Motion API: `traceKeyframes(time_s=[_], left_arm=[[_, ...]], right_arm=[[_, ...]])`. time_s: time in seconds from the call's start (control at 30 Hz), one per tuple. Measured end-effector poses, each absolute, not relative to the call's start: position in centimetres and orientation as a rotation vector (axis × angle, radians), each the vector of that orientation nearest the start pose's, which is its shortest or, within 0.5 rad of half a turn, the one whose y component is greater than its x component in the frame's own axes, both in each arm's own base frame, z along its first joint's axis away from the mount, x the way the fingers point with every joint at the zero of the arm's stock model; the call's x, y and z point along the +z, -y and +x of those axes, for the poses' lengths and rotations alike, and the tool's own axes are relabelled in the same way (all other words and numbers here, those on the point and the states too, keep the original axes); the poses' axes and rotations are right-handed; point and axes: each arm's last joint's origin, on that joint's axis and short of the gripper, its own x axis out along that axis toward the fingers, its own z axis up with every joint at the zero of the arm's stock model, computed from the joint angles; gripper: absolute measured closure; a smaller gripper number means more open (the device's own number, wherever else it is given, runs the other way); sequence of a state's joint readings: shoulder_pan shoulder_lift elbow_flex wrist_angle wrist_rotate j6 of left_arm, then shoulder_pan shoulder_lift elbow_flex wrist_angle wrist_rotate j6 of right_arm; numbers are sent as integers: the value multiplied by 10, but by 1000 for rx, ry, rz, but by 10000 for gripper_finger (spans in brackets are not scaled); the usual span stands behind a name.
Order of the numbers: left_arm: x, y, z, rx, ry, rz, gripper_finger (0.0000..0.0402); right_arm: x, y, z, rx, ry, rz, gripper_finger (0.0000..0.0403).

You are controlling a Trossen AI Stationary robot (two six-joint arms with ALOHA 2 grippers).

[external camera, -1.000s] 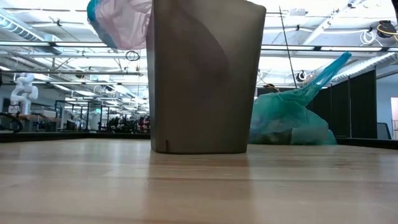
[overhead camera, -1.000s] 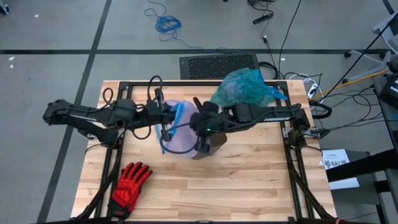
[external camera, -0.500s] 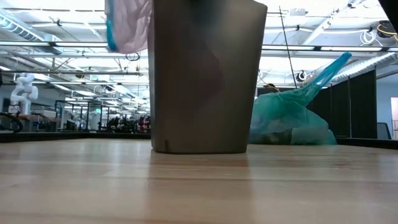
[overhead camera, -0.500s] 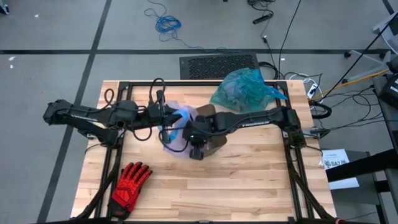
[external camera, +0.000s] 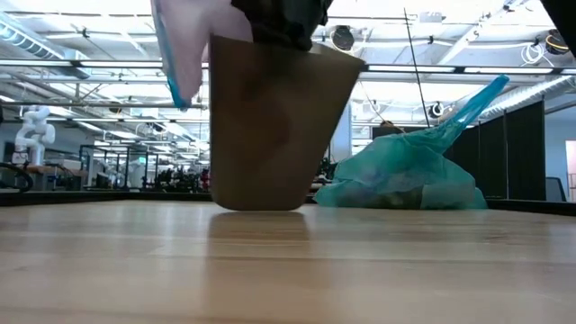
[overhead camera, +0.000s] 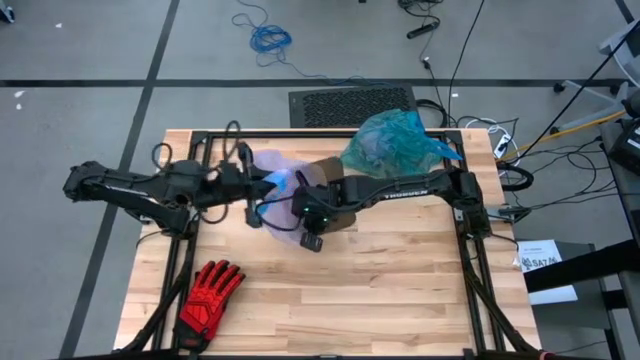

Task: Place trash/remove bag and relplace
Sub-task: Put the pink trash bag into the trash bin

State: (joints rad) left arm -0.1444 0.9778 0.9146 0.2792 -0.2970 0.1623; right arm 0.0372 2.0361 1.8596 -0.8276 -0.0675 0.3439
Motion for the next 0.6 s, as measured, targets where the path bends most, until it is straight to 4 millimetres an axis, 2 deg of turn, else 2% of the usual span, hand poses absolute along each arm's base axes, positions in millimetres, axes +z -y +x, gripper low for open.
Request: traceKeyframes(time_s=[0.2,0.3,0.4,0.6], left_arm=[[394,21,201,172,223,116,402],[394,20,199,179,215,118,402],[395,19,197,201,214,124,402],[396,18,194,219,214,135,402]], right_arm=[[312,-10,434,-55,-929,315,403],[322,0,434,-61,-906,284,403],[332,17,433,-73,-884,266,403],[330,64,428,-158,-884,278,403]])
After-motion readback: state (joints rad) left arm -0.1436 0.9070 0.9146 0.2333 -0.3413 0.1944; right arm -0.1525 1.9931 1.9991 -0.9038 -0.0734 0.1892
